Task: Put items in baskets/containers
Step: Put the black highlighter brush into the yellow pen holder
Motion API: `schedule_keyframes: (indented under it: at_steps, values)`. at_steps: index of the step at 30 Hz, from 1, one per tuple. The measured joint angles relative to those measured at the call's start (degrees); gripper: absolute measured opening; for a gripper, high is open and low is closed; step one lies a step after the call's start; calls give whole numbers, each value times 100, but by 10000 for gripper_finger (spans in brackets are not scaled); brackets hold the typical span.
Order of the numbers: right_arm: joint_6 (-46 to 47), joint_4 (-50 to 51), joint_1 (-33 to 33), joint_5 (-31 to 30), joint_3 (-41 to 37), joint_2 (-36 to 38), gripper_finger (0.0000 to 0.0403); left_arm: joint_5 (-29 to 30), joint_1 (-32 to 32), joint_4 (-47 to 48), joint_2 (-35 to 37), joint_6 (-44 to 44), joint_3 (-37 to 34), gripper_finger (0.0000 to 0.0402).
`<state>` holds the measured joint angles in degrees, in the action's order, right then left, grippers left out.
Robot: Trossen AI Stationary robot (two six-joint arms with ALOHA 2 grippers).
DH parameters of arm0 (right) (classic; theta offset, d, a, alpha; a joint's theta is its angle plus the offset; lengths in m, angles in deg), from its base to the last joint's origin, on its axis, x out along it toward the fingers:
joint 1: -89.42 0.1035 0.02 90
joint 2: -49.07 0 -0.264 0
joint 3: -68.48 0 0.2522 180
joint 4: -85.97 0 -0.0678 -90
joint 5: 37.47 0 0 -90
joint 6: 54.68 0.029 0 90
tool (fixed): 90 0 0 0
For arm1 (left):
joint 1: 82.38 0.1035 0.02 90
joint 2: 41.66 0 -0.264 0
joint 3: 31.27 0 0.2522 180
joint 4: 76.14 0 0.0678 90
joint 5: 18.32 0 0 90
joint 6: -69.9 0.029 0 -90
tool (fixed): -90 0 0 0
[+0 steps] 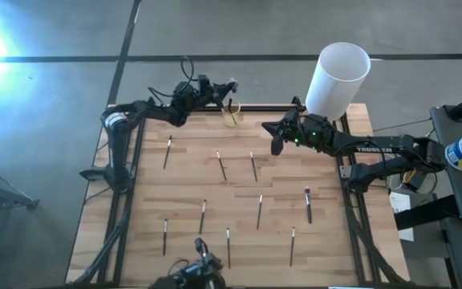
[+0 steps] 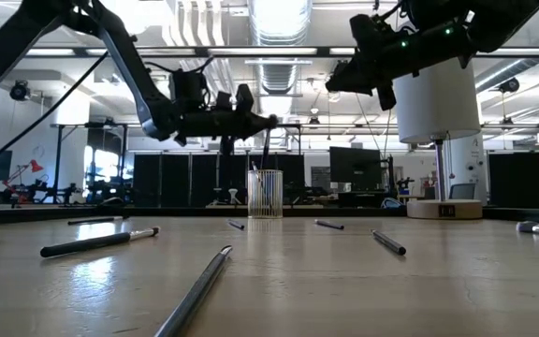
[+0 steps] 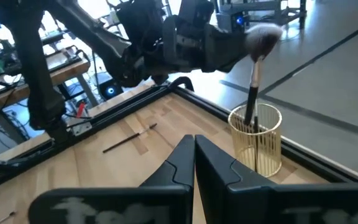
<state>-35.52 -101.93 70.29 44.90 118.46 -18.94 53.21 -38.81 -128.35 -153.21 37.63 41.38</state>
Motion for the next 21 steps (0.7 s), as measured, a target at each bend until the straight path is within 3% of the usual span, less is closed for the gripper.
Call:
schedule_keyframes:
  at_steps: [21]
  values:
    - [-69,3,0,-3,0,0,8,496,8,858,-26,458,-5,0]
